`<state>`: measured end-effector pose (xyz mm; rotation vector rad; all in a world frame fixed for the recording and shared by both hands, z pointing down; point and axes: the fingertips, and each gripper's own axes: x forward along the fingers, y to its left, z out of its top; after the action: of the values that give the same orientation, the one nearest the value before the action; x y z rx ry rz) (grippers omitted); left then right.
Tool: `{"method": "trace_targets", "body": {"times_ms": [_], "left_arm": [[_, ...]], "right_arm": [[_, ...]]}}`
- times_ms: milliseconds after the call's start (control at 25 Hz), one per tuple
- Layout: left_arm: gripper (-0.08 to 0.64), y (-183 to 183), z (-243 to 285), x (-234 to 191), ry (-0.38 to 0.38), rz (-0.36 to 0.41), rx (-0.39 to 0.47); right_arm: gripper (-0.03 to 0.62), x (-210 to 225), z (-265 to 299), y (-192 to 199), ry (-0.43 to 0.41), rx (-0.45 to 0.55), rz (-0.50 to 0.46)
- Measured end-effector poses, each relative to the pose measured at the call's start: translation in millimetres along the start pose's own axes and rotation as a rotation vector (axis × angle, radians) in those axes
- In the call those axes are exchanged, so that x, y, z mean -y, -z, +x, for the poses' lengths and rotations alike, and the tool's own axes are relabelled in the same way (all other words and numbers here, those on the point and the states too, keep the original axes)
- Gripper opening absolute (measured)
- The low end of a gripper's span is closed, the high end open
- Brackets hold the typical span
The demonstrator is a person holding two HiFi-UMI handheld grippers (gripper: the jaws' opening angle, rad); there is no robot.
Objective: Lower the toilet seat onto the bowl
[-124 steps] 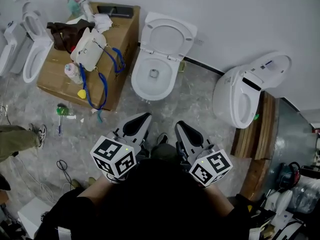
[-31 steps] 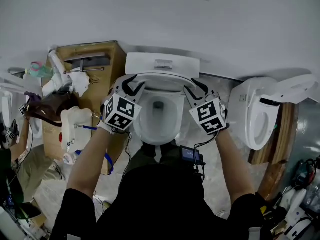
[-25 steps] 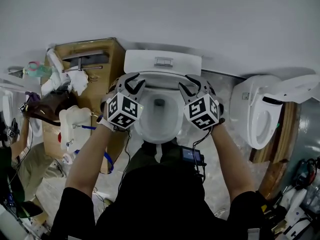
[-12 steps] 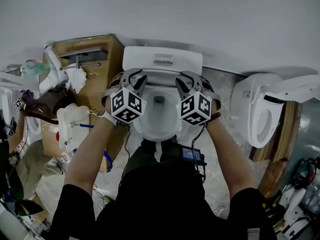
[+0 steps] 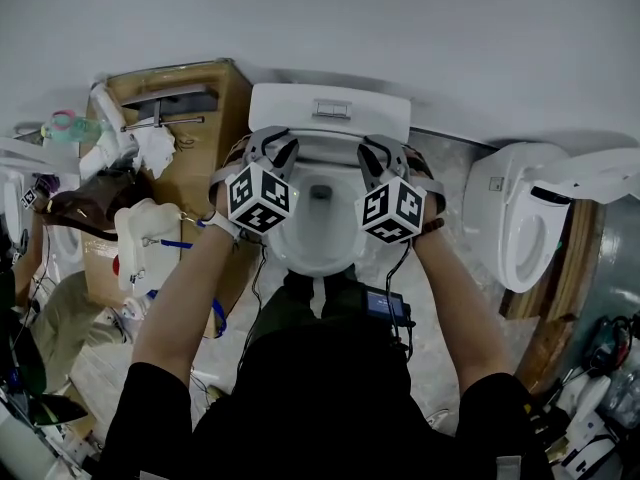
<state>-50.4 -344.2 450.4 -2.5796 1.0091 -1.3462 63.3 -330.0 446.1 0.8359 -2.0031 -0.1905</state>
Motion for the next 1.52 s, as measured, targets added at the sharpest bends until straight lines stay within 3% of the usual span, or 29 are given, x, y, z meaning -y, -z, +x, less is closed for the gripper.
{"method": "trace_targets", "body": {"times_ms": [400, 680, 1080, 1520], "left_arm": [[0.094, 10, -13, 9, 0.027, -0.079, 0.001], [0.090, 23, -19, 17, 0.055, -0.051, -0.022], [0.086, 39, -44, 42, 0.122, -0.080, -0.020], [0.086, 58, -67, 76, 0.184, -0.034, 0.007]], "right_arm": [[0.071, -10, -10, 0, -0.029, -0.006, 0.039], [0.069, -27, -22, 2, -0.041, -0.014, 0.043], [0.069, -59, -43, 4, -0.041, -0.037, 0.051], [0.071, -98, -62, 11, -0.013, -0.079, 0.082]]}}
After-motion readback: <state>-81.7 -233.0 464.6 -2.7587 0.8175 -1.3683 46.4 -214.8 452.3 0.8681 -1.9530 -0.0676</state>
